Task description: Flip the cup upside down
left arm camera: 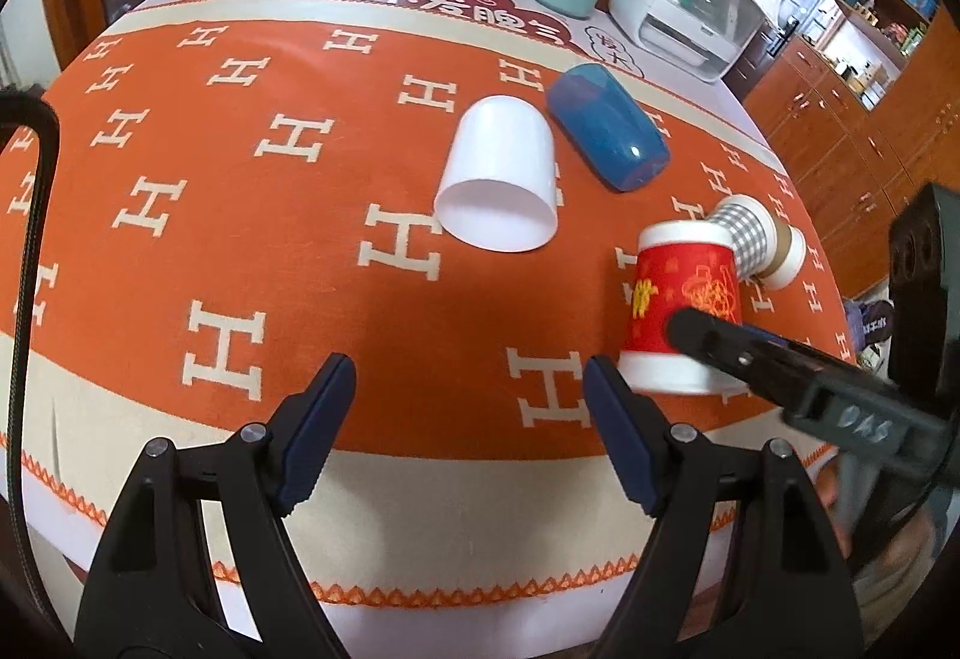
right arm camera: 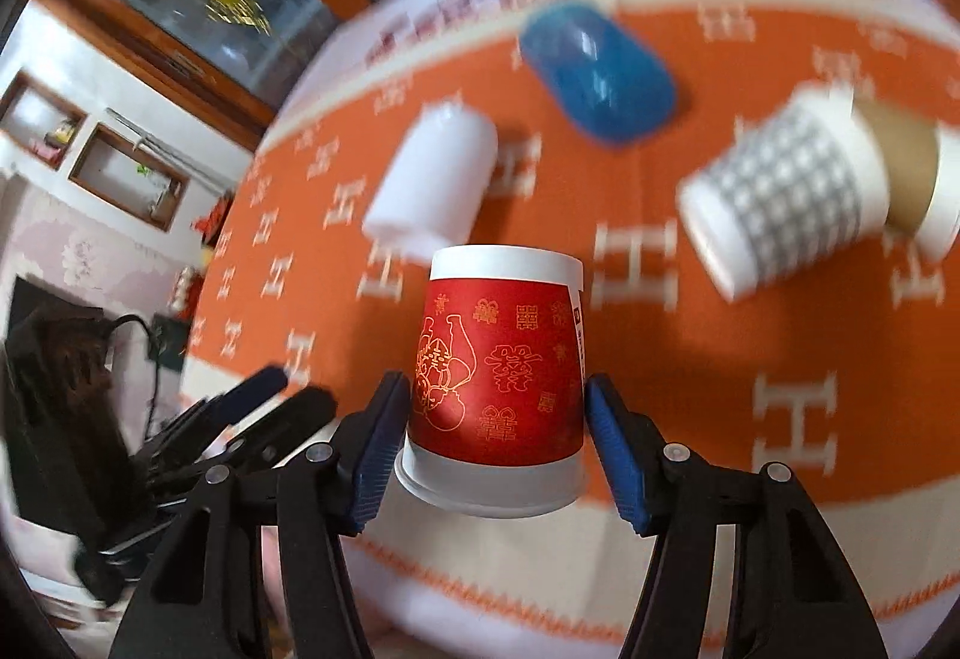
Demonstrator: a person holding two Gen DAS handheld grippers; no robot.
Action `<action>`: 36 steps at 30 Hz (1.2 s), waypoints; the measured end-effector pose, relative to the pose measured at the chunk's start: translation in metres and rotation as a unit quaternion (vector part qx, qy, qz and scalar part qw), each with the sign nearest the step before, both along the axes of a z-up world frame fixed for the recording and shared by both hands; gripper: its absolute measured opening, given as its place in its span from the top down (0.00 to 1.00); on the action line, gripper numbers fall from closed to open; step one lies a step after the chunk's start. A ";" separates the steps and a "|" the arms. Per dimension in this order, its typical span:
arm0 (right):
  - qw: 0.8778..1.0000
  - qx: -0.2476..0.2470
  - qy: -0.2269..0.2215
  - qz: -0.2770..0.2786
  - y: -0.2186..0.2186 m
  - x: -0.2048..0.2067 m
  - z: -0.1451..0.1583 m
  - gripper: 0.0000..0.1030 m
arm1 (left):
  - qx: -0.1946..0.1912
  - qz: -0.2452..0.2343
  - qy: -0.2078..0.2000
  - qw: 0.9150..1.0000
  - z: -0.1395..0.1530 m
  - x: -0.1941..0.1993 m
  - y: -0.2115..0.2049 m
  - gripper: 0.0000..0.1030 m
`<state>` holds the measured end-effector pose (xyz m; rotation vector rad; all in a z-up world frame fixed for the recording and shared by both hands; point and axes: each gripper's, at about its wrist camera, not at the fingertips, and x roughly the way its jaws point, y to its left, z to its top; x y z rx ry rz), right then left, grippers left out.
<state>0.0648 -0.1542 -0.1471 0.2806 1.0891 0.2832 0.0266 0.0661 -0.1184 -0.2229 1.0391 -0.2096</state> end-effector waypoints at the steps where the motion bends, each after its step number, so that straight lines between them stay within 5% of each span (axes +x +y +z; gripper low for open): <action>1: 1.000 -0.007 -0.020 -0.002 0.002 -0.001 -0.001 0.41 | 0.002 0.002 -0.001 1.000 0.000 0.000 0.000 0.26; 8: 0.989 -0.085 -0.123 0.018 0.021 -0.009 -0.016 0.41 | 0.012 0.012 -0.017 1.000 0.002 -0.002 -0.001 0.26; 16: 0.978 -0.127 -0.151 0.062 0.028 -0.047 -0.026 0.40 | 0.009 0.010 -0.024 1.000 0.003 -0.003 -0.007 0.26; 22: 0.975 -0.149 -0.142 0.085 0.032 -0.069 -0.044 0.36 | 0.016 -0.001 -0.020 1.000 0.000 -0.007 -0.017 0.26; 27: 0.977 -0.134 -0.142 0.082 0.028 -0.075 -0.042 0.18 | 0.031 -0.006 -0.031 0.999 0.003 -0.014 -0.022 0.26; 36: 0.981 -0.120 -0.138 0.061 0.004 -0.095 -0.020 0.18 | 0.068 -0.010 -0.050 0.996 0.013 -0.025 -0.031 0.26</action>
